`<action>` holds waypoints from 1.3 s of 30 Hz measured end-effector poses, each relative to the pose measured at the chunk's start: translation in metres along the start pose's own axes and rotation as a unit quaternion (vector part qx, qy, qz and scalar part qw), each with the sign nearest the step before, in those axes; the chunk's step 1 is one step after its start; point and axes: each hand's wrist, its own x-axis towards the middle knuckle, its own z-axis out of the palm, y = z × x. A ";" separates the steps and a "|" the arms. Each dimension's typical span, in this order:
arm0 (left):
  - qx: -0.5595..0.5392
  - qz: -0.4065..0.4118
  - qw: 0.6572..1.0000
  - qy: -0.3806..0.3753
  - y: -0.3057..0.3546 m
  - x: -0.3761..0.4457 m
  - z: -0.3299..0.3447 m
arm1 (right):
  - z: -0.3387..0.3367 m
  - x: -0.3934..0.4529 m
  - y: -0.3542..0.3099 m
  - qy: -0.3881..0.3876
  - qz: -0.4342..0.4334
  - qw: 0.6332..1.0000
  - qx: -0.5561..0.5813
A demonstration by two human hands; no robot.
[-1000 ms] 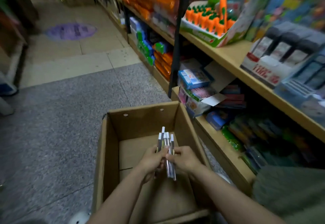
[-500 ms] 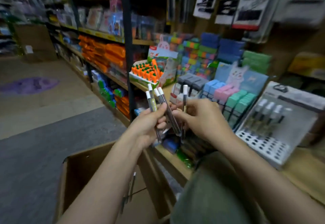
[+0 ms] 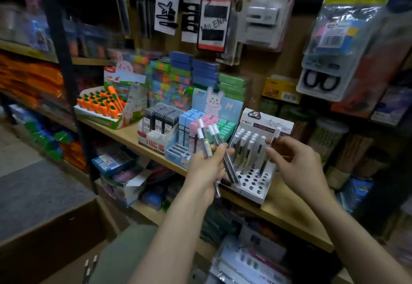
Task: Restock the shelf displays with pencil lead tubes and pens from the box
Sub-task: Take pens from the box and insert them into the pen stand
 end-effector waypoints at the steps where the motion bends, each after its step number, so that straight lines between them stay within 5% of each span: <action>1: 0.006 -0.005 1.000 -0.001 -0.009 0.000 0.001 | 0.002 0.002 0.004 0.005 -0.003 1.000 -0.009; 10: 0.012 -0.037 0.999 0.001 -0.044 0.004 -0.017 | 0.026 0.015 0.021 0.052 -0.039 0.996 -0.054; 22: -0.002 -0.053 0.998 0.015 -0.046 0.002 -0.014 | 0.032 0.025 0.013 0.019 -0.019 0.997 -0.068; 39: -0.001 -0.057 0.998 -0.007 -0.048 0.001 -0.024 | 0.041 0.013 0.010 -0.007 -0.112 0.968 -0.224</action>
